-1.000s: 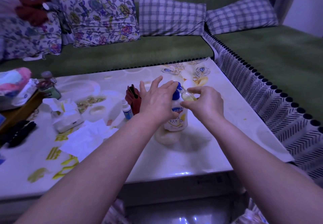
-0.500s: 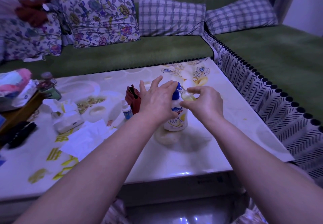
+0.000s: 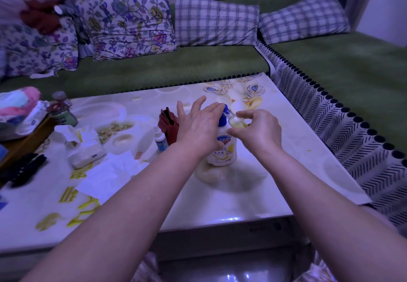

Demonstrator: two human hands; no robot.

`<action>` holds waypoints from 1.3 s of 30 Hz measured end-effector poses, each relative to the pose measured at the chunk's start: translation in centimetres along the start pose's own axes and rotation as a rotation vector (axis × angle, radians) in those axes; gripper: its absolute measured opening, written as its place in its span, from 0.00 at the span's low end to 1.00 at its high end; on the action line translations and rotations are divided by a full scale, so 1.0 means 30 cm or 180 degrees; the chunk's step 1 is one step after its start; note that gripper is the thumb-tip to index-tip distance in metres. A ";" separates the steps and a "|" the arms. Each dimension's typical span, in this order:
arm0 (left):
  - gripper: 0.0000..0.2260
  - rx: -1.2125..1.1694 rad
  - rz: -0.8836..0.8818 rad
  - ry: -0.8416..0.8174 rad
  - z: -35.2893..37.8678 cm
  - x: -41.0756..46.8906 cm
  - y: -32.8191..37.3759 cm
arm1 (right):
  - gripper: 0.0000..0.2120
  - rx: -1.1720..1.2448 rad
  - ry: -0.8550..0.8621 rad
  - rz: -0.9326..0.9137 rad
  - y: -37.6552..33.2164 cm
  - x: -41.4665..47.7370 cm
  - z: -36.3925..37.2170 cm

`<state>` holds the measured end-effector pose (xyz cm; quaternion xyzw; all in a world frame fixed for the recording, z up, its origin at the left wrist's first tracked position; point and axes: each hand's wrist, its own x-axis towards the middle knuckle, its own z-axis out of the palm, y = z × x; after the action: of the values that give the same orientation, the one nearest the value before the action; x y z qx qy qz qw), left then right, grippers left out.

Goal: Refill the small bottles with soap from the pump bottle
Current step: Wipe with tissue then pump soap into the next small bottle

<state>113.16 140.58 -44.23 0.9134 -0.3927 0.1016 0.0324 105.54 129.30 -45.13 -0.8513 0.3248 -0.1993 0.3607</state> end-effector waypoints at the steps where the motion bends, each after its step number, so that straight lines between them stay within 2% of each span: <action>1: 0.37 0.0004 -0.0001 -0.0007 -0.001 0.001 0.000 | 0.23 0.0000 0.0001 0.0000 0.000 0.000 0.000; 17: 0.35 0.0172 0.0103 0.0237 0.031 -0.008 -0.008 | 0.22 0.0021 0.0047 -0.0023 0.017 -0.008 0.018; 24: 0.34 0.0308 0.0142 0.0182 0.043 -0.014 0.000 | 0.23 0.0129 0.0049 0.0017 0.041 -0.016 0.048; 39: 0.34 -0.0017 -0.0032 0.0090 -0.001 0.002 0.001 | 0.23 0.0091 0.0083 0.0007 0.005 -0.006 0.005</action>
<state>113.19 140.53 -44.18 0.9138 -0.3879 0.1133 0.0410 105.44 129.42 -45.35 -0.8430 0.3275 -0.2146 0.3688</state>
